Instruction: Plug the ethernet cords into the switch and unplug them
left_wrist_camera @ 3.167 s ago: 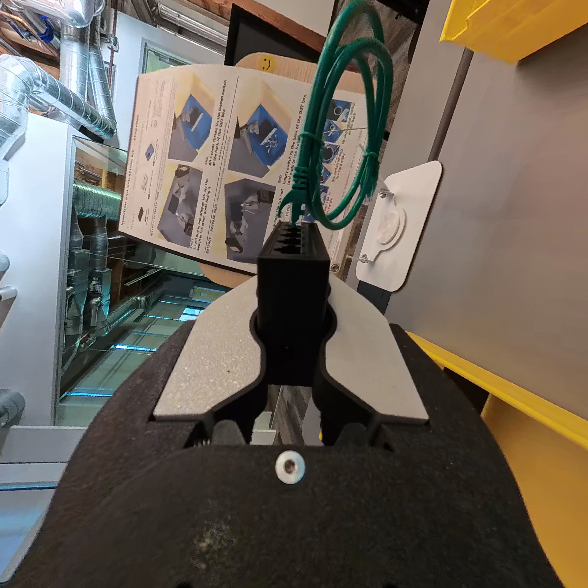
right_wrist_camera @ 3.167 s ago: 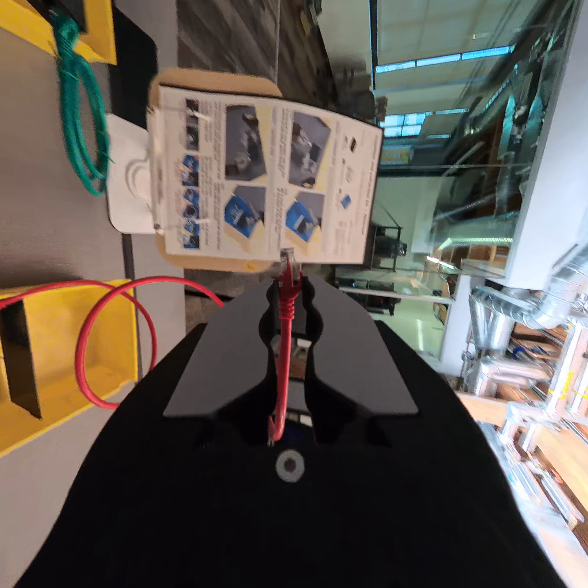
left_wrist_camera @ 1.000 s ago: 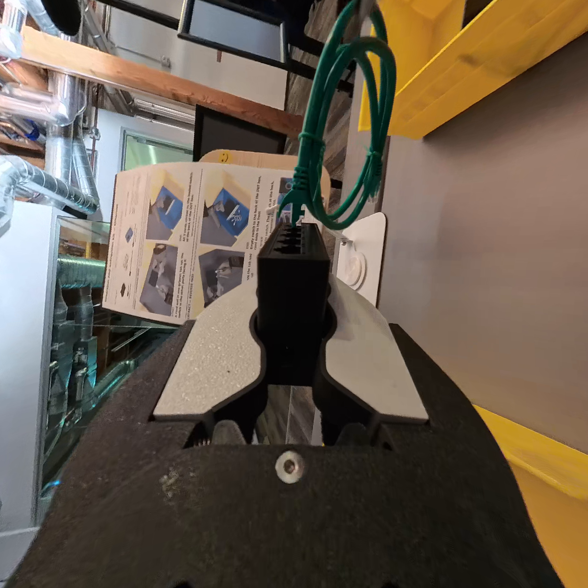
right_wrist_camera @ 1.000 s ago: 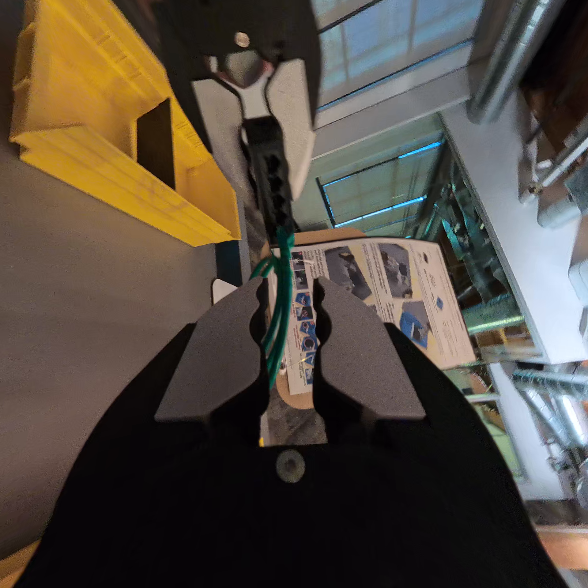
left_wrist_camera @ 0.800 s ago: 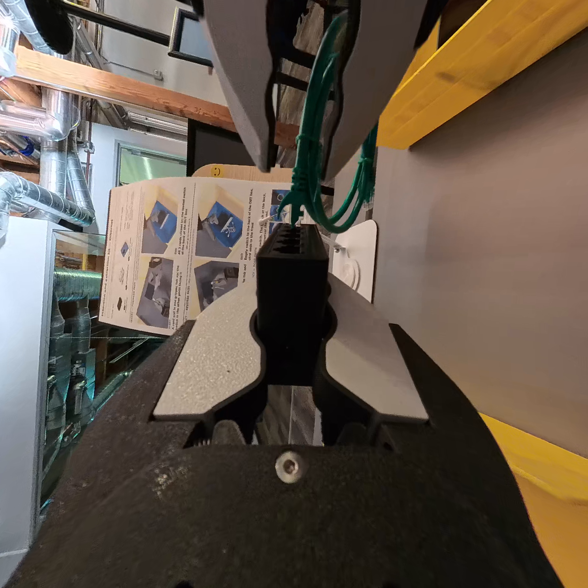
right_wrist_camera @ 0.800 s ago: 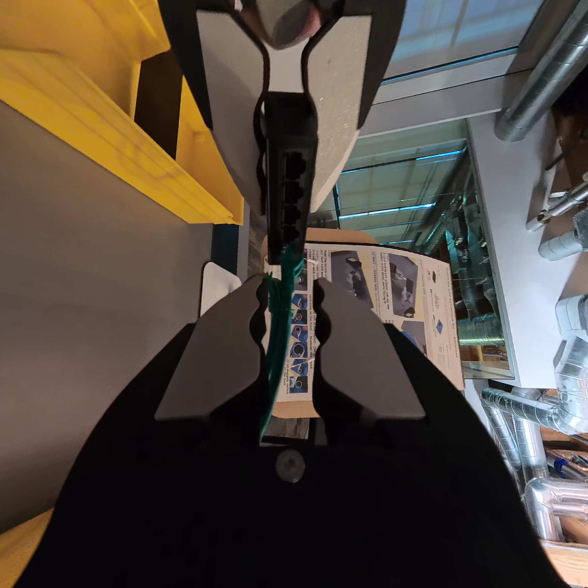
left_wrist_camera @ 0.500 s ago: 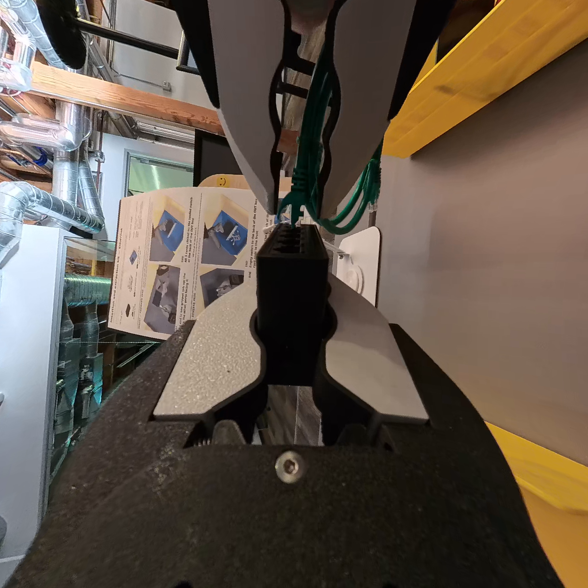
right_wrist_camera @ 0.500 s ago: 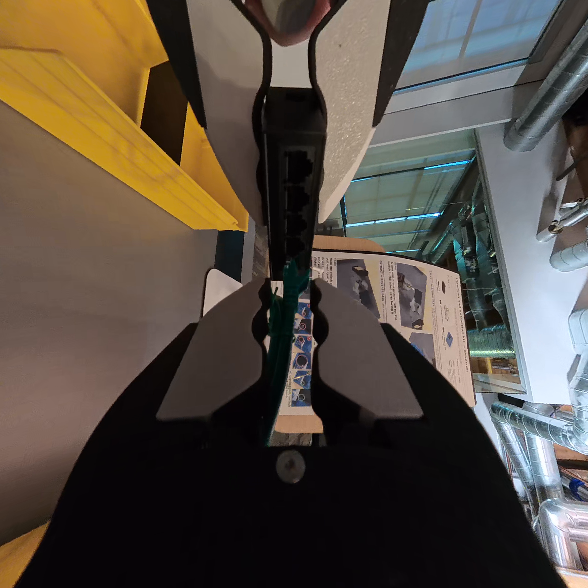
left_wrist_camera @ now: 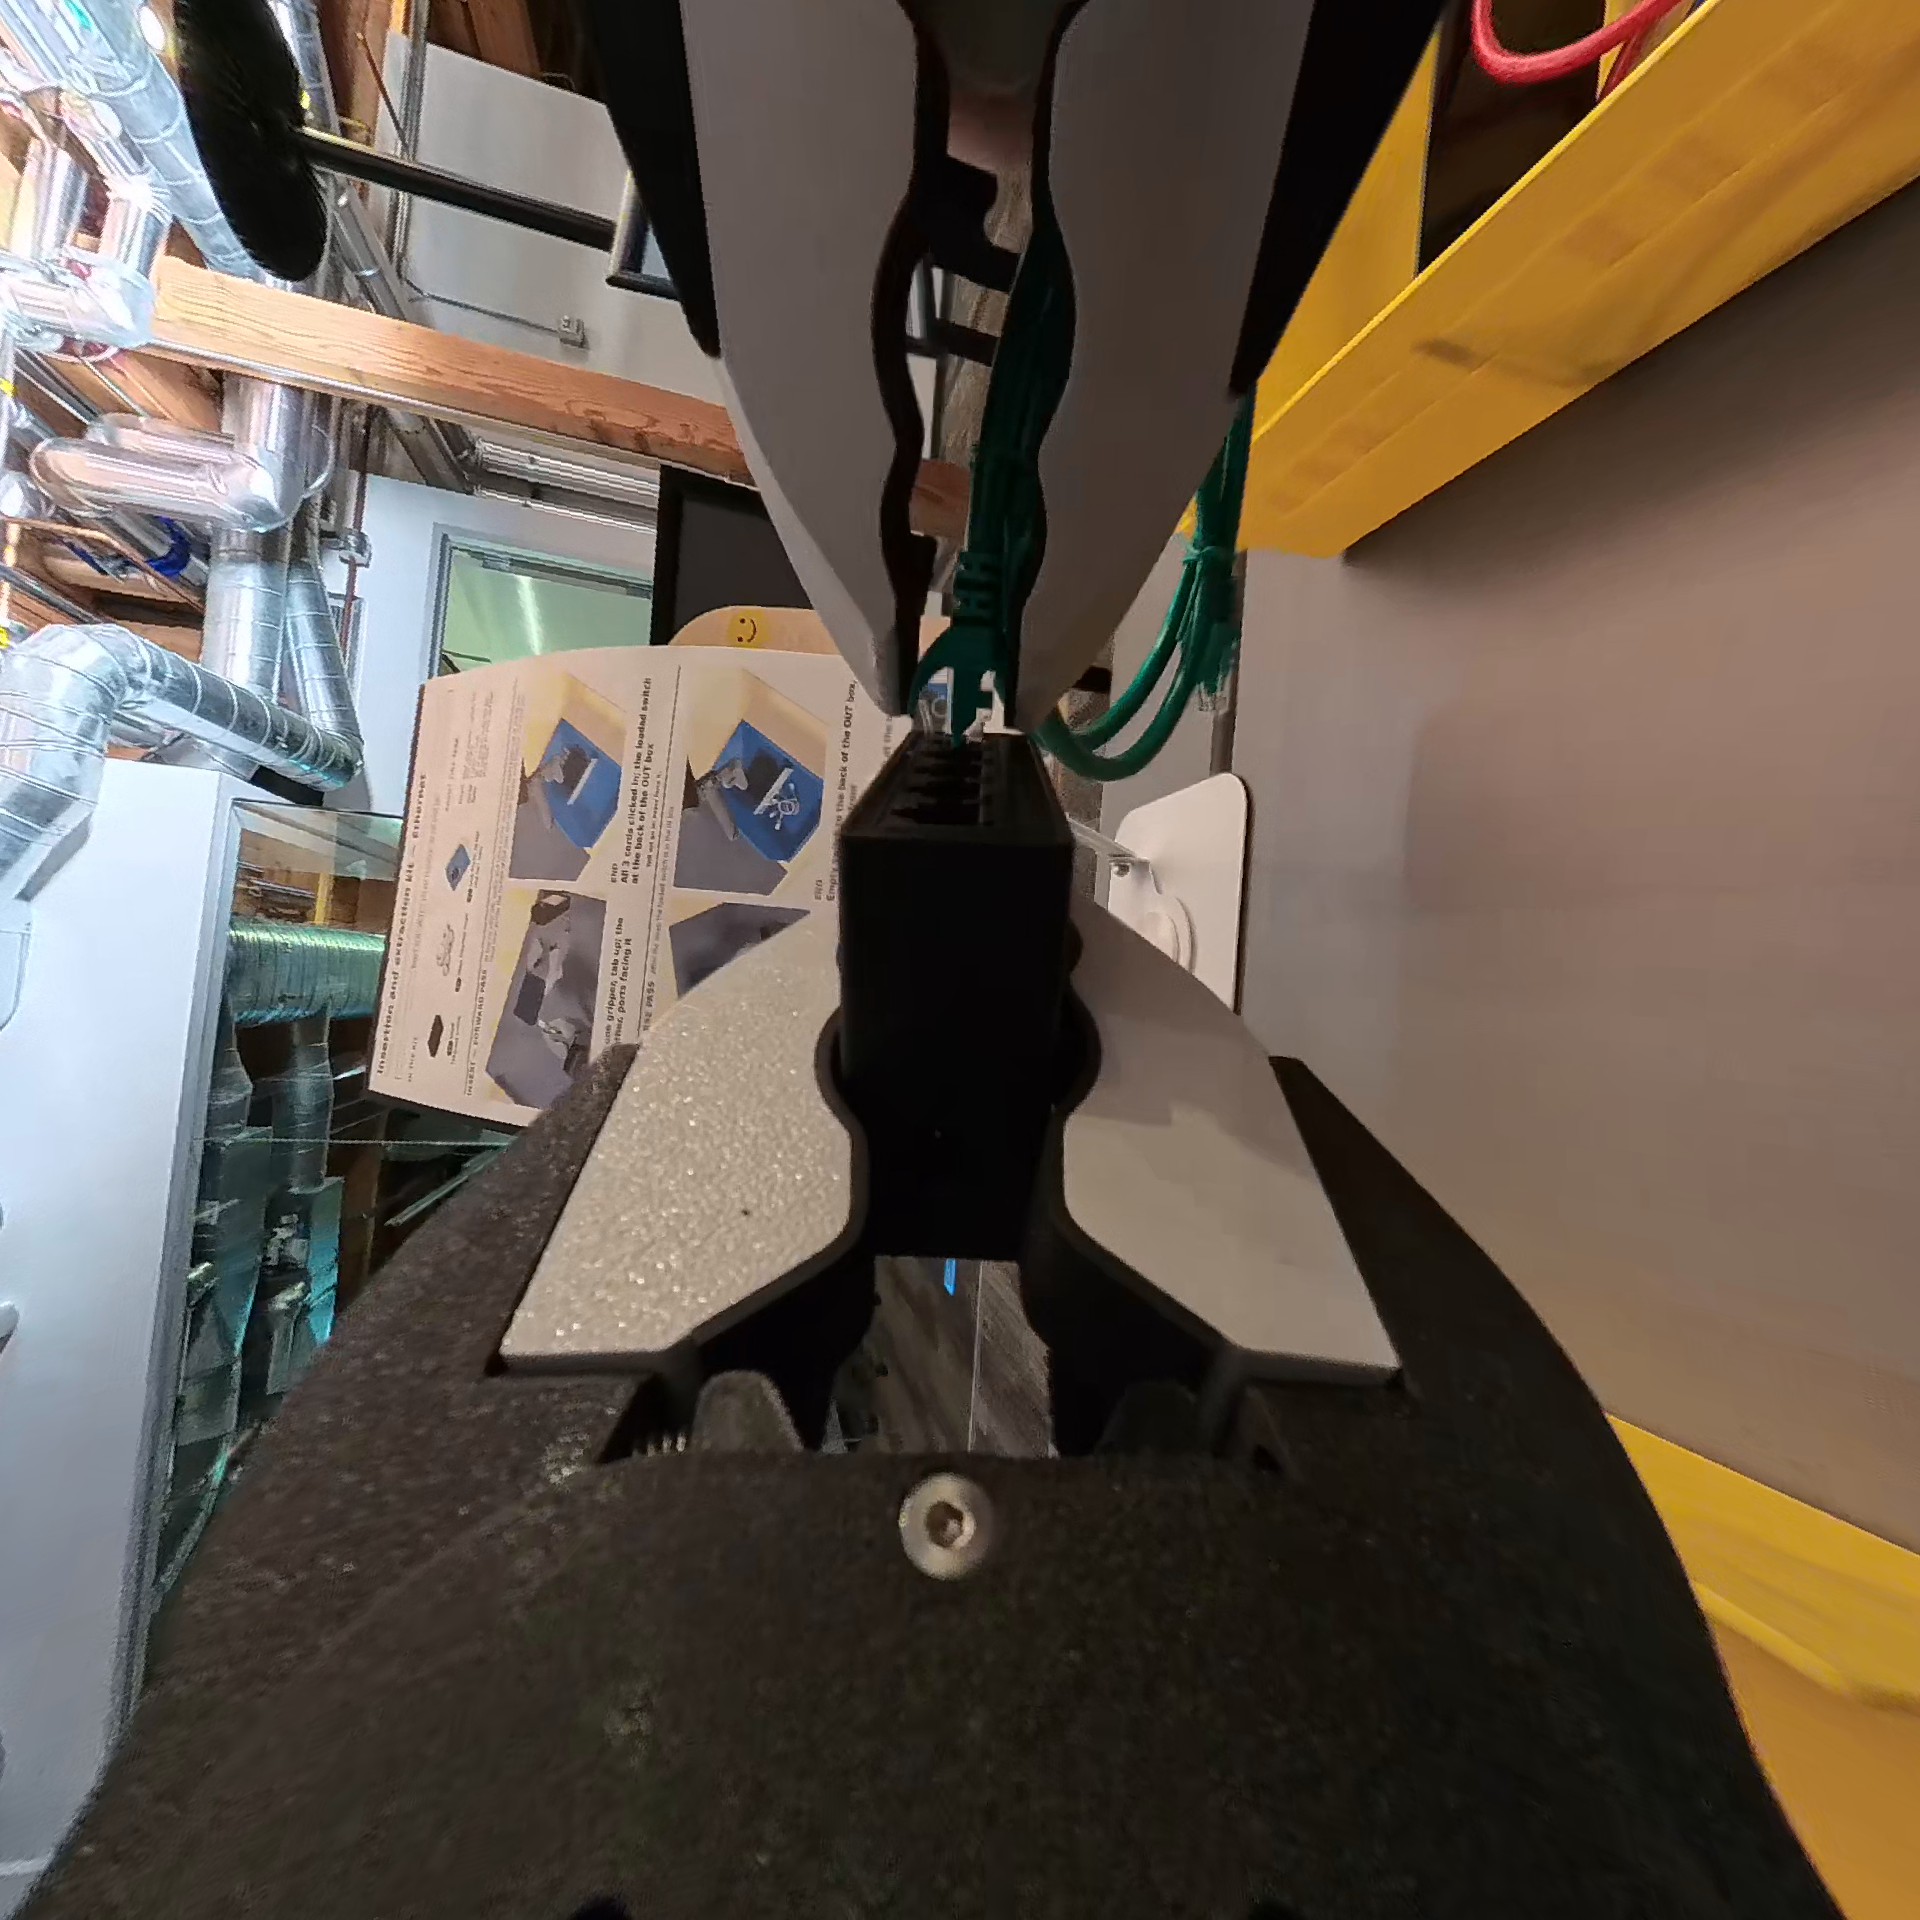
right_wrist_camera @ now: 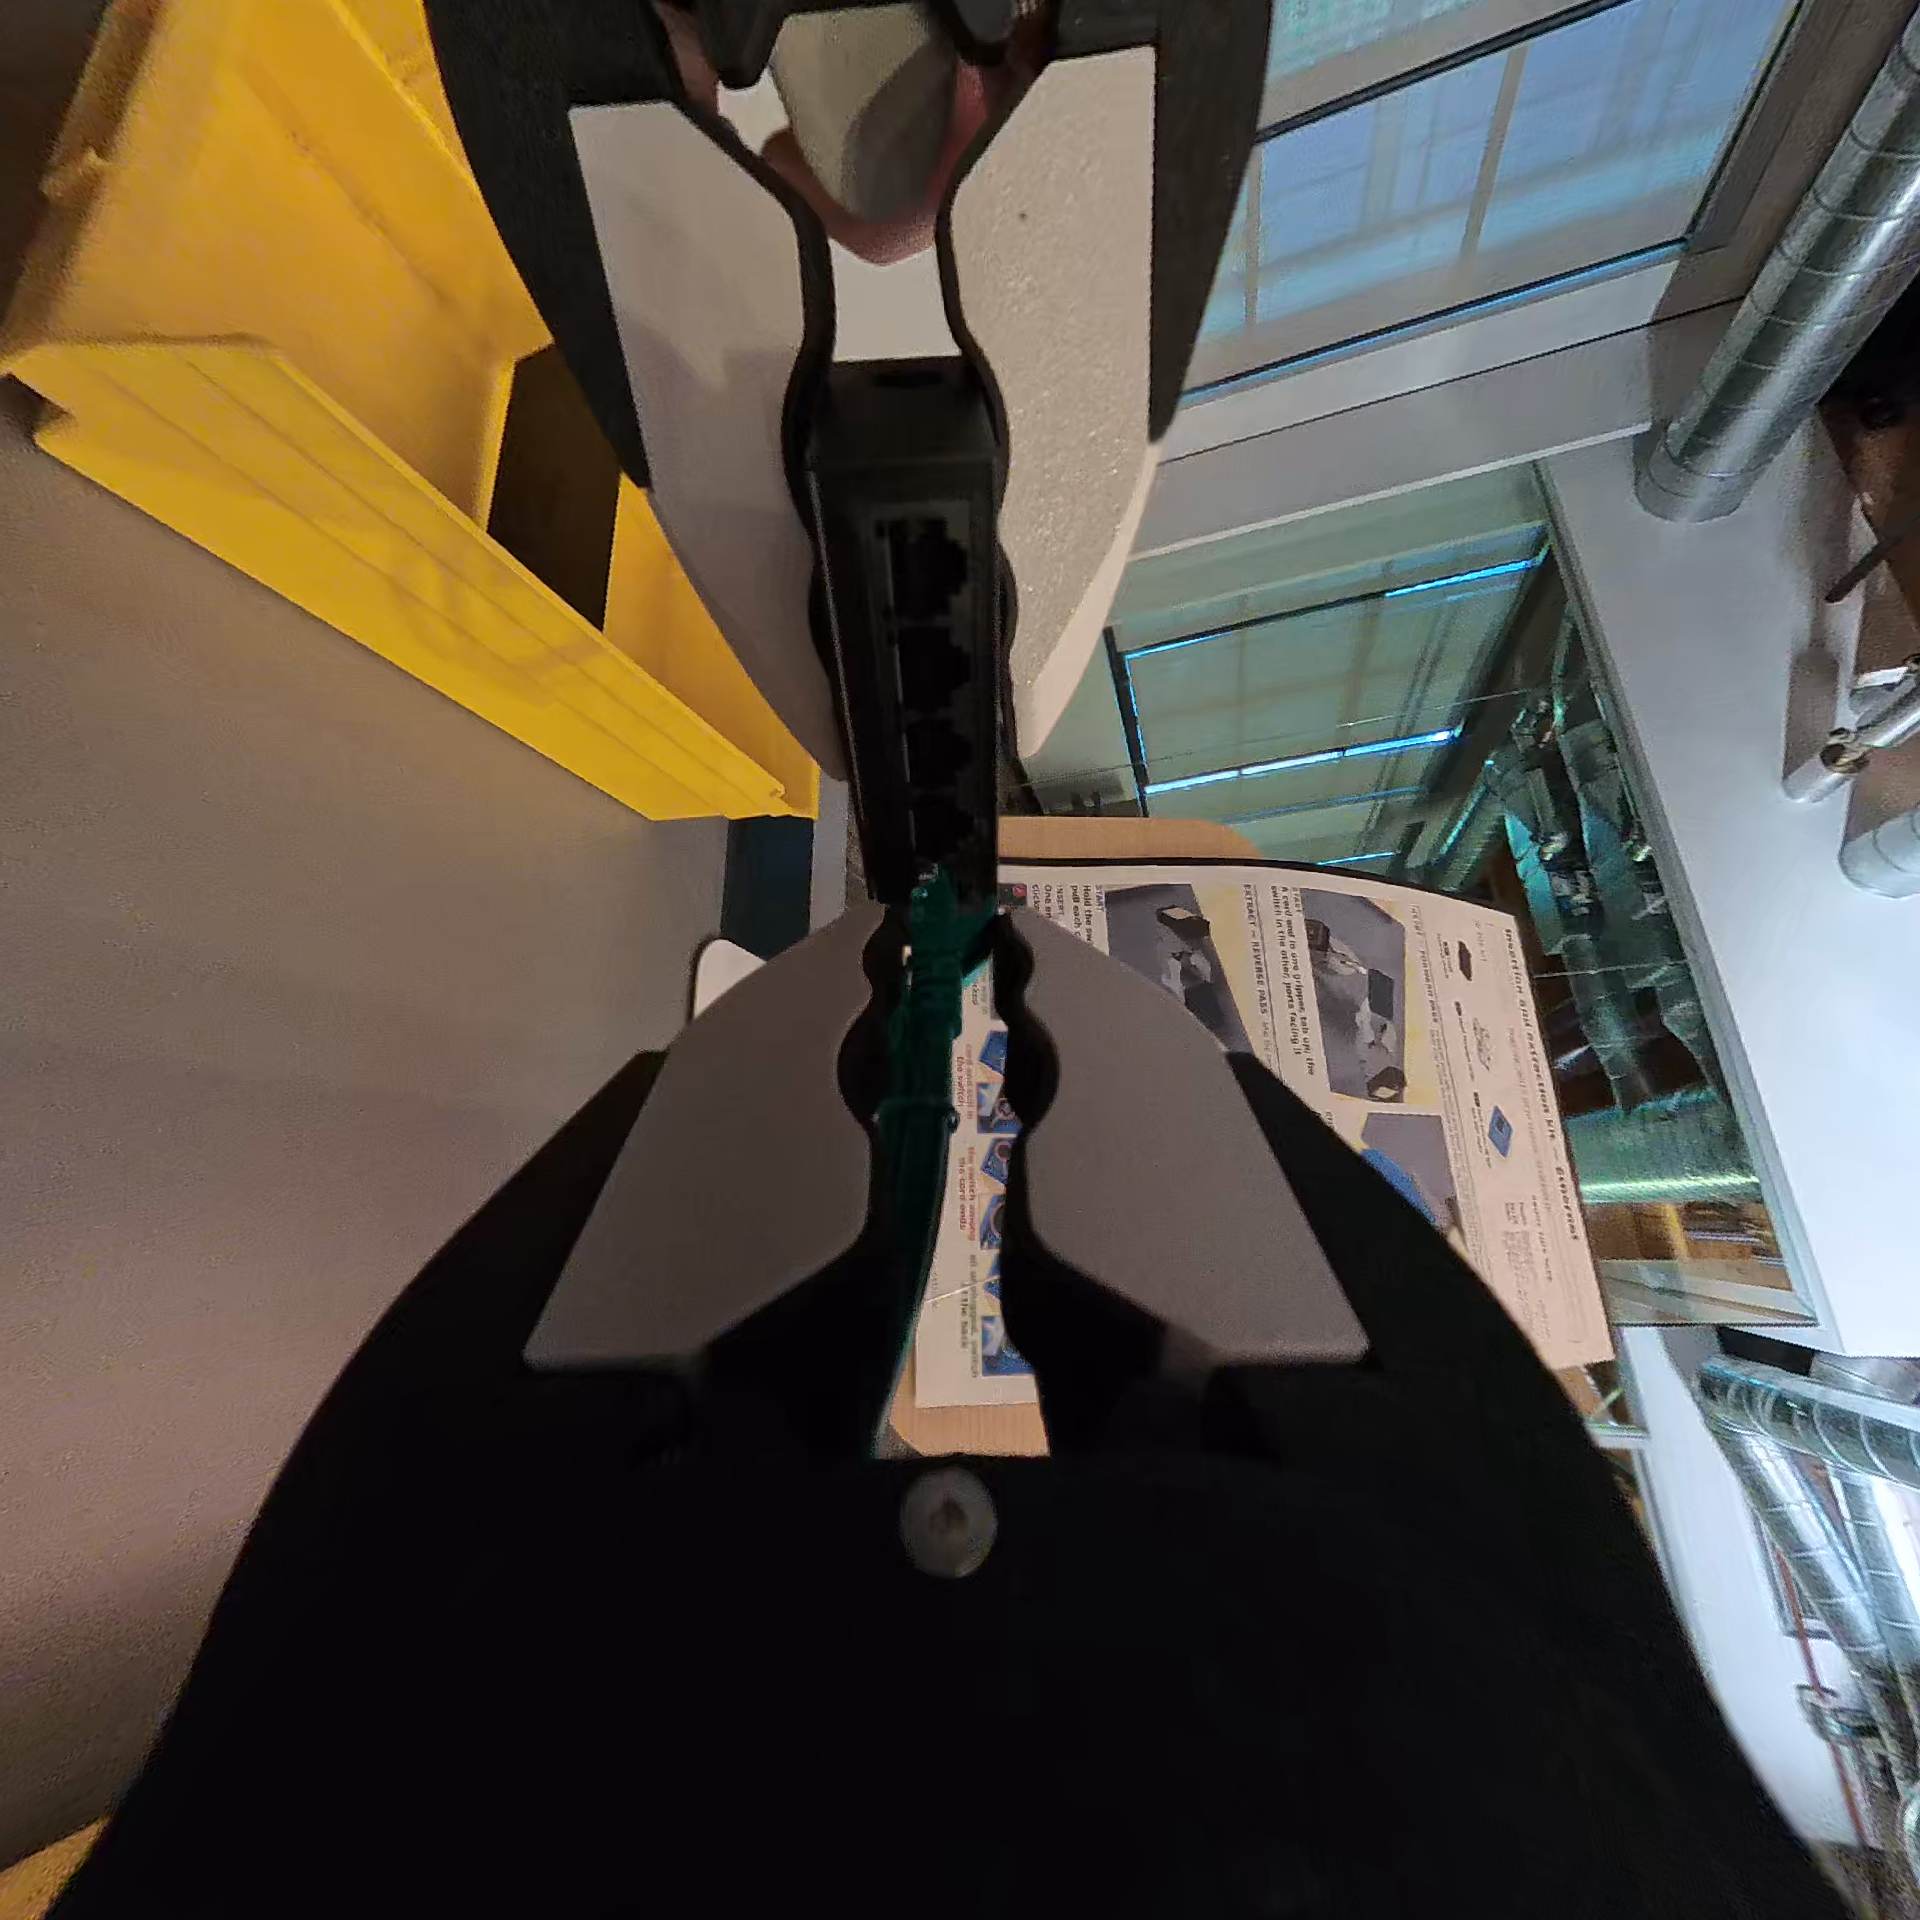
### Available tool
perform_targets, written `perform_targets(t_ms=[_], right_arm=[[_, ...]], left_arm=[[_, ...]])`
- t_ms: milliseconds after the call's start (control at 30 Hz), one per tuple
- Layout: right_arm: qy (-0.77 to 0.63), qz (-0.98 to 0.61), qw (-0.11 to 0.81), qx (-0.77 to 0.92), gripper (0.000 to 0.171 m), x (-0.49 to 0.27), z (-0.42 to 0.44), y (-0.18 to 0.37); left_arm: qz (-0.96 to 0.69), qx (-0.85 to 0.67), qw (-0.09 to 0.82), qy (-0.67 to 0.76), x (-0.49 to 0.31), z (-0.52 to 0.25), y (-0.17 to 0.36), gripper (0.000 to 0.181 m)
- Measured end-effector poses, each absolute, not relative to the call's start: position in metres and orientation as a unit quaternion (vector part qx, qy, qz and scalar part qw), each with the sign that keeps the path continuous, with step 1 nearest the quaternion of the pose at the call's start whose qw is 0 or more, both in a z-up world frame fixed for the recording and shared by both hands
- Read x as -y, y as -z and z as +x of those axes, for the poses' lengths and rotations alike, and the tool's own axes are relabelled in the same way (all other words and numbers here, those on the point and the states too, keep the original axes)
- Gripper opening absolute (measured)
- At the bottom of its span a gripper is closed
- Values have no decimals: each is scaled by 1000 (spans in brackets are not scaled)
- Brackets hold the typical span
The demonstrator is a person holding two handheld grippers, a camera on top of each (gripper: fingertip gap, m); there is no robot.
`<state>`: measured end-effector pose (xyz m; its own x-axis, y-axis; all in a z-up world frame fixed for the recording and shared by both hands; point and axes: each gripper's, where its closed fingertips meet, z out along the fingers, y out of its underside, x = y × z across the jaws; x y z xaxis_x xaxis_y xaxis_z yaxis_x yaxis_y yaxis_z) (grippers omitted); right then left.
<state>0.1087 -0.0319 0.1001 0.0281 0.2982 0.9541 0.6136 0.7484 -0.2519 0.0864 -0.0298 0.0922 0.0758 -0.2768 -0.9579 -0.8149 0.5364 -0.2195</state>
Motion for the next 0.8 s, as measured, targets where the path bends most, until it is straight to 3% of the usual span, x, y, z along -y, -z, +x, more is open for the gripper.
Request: perform_targets(t_ms=[800], right_arm=[[111, -395, 447, 795, 16, 32, 116, -103]], left_arm=[[-441, -620, 625, -172, 24, 94, -97, 31]])
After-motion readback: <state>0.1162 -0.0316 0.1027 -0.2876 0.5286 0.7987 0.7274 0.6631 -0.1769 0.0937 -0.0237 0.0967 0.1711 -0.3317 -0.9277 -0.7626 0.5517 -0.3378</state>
